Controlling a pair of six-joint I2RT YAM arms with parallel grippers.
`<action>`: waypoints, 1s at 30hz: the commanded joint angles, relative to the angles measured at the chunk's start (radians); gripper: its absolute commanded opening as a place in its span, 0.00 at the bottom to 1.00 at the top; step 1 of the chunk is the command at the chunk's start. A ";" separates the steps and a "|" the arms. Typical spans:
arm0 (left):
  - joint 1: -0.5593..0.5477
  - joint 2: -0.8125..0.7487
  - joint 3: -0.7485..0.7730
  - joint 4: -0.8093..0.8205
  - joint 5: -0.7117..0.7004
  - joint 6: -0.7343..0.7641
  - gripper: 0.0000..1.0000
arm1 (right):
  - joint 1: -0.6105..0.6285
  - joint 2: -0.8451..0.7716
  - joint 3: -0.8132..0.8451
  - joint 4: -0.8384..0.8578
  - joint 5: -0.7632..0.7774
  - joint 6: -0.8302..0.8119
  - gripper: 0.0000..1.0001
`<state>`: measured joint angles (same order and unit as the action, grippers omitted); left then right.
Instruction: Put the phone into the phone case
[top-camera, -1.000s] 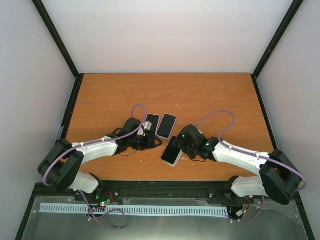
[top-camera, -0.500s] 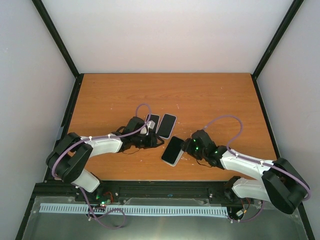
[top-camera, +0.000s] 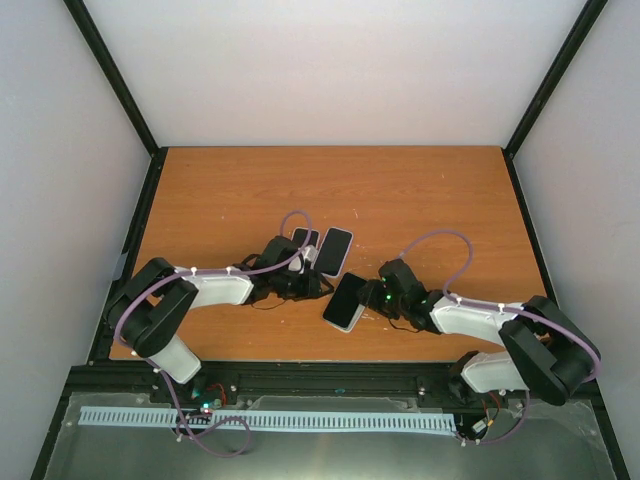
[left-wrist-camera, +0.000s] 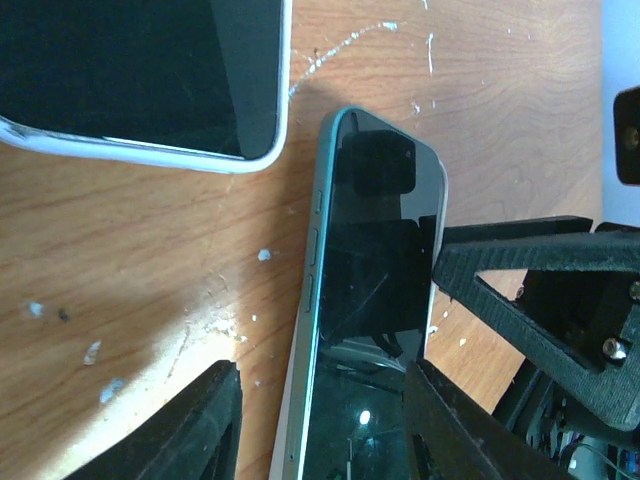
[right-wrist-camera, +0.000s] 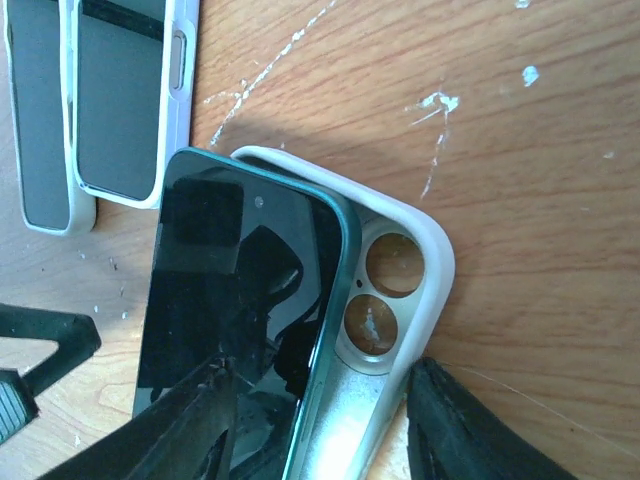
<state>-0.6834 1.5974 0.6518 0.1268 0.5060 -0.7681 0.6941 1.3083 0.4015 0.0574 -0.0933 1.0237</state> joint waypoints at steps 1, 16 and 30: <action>-0.027 0.011 0.032 0.019 -0.010 -0.022 0.44 | -0.005 0.034 0.015 0.035 -0.017 -0.037 0.44; -0.062 0.053 0.074 0.006 -0.021 -0.028 0.27 | -0.005 0.076 0.053 0.067 -0.070 -0.109 0.29; -0.091 0.089 0.090 0.036 0.000 -0.046 0.15 | -0.005 0.094 0.028 0.125 -0.093 -0.100 0.29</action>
<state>-0.7475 1.6711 0.7036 0.1135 0.4740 -0.8032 0.6884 1.3941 0.4328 0.1246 -0.1581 0.9276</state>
